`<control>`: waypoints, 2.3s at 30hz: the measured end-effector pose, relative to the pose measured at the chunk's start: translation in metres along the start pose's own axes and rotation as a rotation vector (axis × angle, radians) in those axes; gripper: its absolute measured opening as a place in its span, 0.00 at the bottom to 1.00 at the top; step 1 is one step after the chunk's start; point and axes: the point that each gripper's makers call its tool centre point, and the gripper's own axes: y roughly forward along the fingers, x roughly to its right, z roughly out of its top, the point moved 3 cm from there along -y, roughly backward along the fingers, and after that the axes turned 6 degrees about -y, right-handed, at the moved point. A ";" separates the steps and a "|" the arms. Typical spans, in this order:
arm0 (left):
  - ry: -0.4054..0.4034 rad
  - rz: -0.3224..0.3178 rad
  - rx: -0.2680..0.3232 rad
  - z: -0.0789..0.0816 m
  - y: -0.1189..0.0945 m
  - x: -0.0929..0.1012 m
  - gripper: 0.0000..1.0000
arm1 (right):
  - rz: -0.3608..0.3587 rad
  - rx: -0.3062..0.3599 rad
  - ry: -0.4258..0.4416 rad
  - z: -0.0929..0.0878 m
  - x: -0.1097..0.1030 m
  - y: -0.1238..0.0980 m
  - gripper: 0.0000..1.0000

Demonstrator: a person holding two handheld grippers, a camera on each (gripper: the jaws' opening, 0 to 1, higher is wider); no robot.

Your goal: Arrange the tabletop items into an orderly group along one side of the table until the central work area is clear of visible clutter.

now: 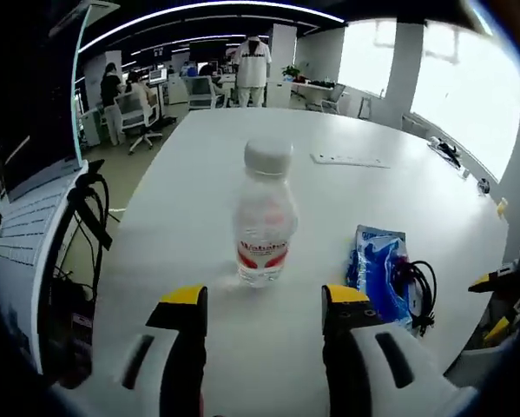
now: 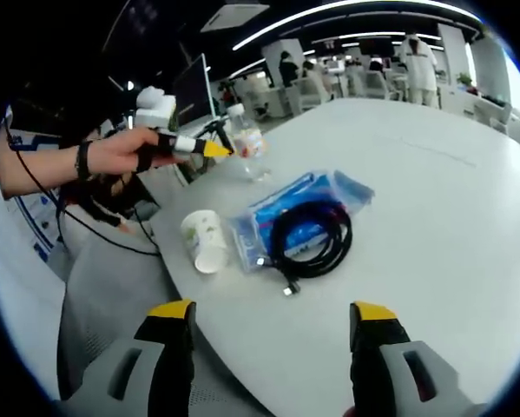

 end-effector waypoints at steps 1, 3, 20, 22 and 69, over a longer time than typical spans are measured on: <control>0.004 -0.002 0.004 -0.001 -0.005 -0.002 0.51 | 0.003 0.000 -0.002 0.000 0.000 0.000 0.74; 0.008 -0.003 0.005 -0.003 -0.011 -0.004 0.51 | 0.007 -0.001 -0.006 -0.001 -0.001 0.000 0.74; 0.063 -0.051 -0.067 -0.060 -0.041 0.006 0.50 | 0.030 -0.015 -0.031 -0.009 -0.008 0.001 0.73; 0.055 -0.055 -0.067 -0.064 -0.044 0.006 0.50 | 0.033 -0.018 -0.034 -0.010 -0.009 0.001 0.73; -0.015 -0.217 -0.061 -0.111 -0.066 0.038 0.46 | 0.168 -0.122 -0.200 0.022 -0.063 0.059 0.71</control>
